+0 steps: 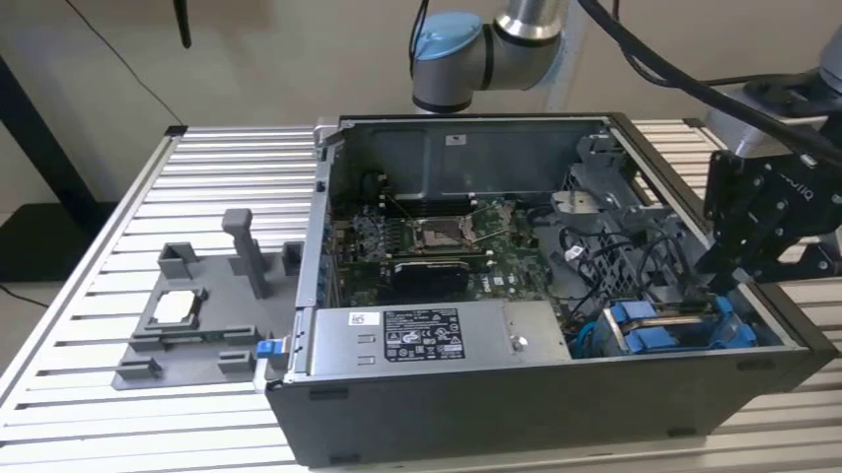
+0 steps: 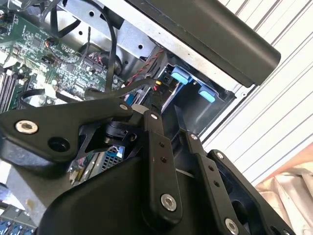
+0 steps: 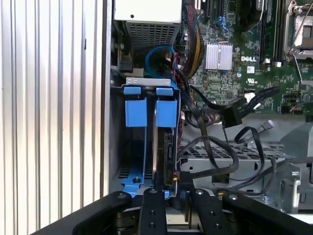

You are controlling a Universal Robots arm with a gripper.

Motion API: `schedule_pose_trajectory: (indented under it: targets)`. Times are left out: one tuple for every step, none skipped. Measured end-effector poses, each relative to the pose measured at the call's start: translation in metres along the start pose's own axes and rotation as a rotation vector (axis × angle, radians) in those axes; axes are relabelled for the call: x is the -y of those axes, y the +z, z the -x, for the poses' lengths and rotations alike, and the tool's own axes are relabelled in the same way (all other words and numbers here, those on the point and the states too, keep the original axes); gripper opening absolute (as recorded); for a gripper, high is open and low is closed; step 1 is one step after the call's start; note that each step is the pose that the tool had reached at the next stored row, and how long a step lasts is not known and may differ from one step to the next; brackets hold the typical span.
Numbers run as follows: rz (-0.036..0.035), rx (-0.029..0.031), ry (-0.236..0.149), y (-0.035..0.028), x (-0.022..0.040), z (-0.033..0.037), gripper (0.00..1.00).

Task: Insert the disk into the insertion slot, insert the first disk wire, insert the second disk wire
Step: 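Insert the first disk wire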

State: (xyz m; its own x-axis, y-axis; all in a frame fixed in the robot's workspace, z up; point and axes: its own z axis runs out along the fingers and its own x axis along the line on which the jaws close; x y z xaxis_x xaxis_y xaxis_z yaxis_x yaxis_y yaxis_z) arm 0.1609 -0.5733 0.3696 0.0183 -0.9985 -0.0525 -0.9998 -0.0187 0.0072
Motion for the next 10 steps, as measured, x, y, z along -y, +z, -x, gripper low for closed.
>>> schedule_pose_trajectory:
  targets:
    - [0.0, -0.0009, 0.0, -0.0011, 0.0, 0.0001, 0.27]
    - [0.0, -0.0017, 0.0, -0.0018, 0.0, 0.0001, 0.27]
    - [0.0, -0.0025, 0.0, -0.0024, 0.0, 0.0003, 0.27]
    - [0.0, -0.0032, 0.0, -0.0029, 0.0, 0.0007, 0.27]
    - [0.0001, -0.0042, 0.0, -0.0033, 0.0, 0.0015, 0.27]
    - [0.0001, -0.006, 0.0, -0.0038, 0.0, 0.0026, 0.27]
    - [0.0001, -0.0082, 0.0, -0.0041, 0.0, 0.0044, 0.27]
    - [0.0002, -0.0108, 0.0, -0.0045, 0.0001, 0.0065, 0.27]
    - [0.0002, -0.0135, 0.0, -0.0048, 0.0001, 0.0086, 0.27]
    - [0.0003, -0.0165, 0.0, -0.0051, 0.0001, 0.0109, 0.27]
